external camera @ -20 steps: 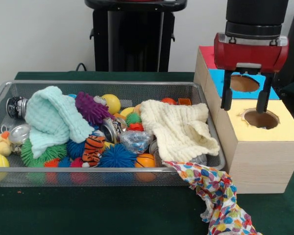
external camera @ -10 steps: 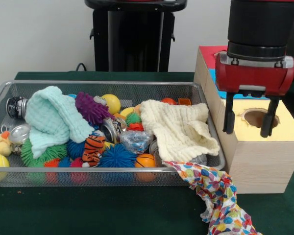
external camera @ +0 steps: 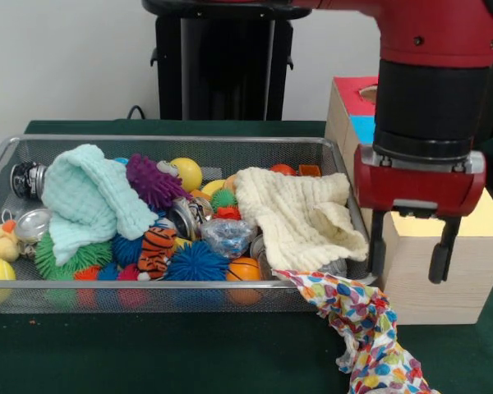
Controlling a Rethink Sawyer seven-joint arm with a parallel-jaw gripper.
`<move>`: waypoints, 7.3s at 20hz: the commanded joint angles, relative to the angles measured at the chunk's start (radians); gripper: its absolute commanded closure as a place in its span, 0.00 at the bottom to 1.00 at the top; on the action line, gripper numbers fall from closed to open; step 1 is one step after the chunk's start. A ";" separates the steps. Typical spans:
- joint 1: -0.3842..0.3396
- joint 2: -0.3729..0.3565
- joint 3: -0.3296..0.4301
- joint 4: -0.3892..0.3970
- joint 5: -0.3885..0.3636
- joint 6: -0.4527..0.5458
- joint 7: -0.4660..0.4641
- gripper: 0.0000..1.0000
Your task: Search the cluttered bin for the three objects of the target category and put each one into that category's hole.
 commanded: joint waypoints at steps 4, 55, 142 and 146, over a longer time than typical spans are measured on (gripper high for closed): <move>-0.064 0.096 0.092 -0.021 -0.113 0.052 -0.185 0.00; -0.118 0.221 0.198 0.062 -0.170 0.022 -0.078 0.00; -0.087 0.014 0.151 0.229 -0.253 -0.039 -0.043 0.00; -0.096 0.019 0.158 0.232 -0.278 -0.052 -0.060 0.00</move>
